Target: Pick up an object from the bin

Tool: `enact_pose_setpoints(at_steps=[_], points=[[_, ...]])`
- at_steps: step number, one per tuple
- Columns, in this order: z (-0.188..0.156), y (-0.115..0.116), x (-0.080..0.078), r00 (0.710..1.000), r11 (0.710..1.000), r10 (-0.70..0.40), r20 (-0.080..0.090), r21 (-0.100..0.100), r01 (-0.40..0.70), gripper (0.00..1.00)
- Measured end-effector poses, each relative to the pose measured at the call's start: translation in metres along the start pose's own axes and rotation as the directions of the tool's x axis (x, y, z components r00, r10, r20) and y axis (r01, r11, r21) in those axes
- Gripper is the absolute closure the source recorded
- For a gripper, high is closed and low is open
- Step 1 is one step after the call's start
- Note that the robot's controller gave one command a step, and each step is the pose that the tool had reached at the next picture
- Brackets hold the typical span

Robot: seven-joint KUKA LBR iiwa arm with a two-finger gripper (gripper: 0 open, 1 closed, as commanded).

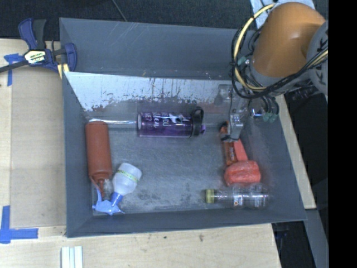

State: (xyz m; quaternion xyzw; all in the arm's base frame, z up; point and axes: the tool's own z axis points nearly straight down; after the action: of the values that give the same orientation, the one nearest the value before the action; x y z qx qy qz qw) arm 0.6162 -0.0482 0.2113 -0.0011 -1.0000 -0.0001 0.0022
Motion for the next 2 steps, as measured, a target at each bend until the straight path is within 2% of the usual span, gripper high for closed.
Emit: enact_pose_setpoints(at_steps=[1, 2], points=[[-0.005, 0.000, -0.001, 1.000, 1.000, -0.001, 0.009, 0.001, 0.001, 0.00], [0.047, 0.013, 0.000, 0.997, 0.997, -0.073, 0.013, 0.002, 0.073, 0.00]])
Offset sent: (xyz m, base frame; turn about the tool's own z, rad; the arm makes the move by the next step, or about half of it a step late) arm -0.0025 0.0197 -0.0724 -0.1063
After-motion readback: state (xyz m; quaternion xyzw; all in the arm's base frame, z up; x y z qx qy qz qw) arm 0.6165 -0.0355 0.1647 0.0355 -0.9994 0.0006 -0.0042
